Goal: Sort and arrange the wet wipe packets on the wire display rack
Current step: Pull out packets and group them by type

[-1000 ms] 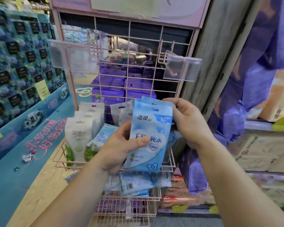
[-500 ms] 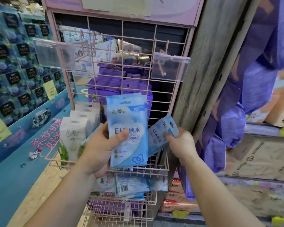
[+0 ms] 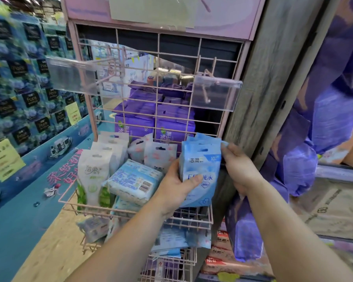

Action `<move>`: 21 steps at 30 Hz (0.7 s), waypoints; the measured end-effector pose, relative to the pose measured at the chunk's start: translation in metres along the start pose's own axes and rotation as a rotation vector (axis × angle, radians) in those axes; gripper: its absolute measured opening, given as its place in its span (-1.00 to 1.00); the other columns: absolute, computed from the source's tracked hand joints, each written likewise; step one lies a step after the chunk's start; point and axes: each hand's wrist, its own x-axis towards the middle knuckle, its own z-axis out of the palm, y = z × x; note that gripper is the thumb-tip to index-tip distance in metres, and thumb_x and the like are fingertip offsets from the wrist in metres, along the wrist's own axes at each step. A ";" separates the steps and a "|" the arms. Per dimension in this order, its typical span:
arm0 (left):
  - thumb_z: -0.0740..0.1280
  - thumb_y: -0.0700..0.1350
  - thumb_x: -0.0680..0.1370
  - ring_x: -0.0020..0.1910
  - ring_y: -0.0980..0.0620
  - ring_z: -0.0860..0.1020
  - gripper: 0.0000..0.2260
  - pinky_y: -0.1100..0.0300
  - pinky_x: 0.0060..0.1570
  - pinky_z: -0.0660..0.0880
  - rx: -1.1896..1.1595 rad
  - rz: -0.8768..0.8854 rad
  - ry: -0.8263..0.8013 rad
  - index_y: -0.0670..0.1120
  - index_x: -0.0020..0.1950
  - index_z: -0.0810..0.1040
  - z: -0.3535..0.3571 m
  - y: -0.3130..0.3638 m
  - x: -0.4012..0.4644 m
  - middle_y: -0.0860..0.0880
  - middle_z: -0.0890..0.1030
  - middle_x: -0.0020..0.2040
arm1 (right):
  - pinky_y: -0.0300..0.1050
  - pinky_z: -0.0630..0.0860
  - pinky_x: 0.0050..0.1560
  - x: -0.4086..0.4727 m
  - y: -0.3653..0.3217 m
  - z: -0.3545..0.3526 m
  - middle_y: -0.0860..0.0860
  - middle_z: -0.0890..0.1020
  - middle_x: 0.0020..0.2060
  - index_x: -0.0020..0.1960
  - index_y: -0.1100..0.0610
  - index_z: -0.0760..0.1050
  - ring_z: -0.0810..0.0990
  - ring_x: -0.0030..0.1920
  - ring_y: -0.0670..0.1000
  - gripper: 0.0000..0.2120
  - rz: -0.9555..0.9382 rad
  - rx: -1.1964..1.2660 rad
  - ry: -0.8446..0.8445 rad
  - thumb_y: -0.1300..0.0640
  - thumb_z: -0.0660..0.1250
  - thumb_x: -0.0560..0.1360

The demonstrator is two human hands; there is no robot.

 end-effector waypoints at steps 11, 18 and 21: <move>0.34 -0.34 0.29 -0.06 -0.03 0.67 -0.54 0.15 -0.21 0.60 0.115 -0.132 0.033 -0.06 0.16 0.58 0.004 -0.004 0.019 -0.06 0.71 -0.03 | 0.07 0.60 0.03 -0.032 0.052 0.034 -0.01 0.65 0.13 0.42 -0.09 0.27 0.65 0.08 0.03 -0.36 0.055 0.181 0.059 0.12 0.30 0.36; 0.33 -0.38 0.37 0.04 -0.07 0.63 -0.51 -0.04 0.06 0.58 0.206 -0.143 0.148 -0.10 0.27 0.45 0.016 -0.007 0.016 -0.11 0.65 0.07 | -0.09 0.59 -0.02 -0.043 0.067 0.030 -0.04 0.64 0.12 0.34 -0.04 0.36 0.66 0.03 -0.08 -0.62 0.131 0.059 0.025 0.09 0.29 0.54; 0.39 -0.31 0.41 0.06 0.01 0.60 -0.51 0.07 0.04 0.57 0.283 -0.105 0.217 -0.02 0.29 0.41 0.019 -0.015 0.006 -0.03 0.63 0.09 | -0.06 0.58 0.07 -0.046 0.064 0.025 -0.03 0.64 0.14 0.37 -0.03 0.32 0.64 0.07 -0.07 -0.58 0.139 0.053 -0.032 0.12 0.30 0.54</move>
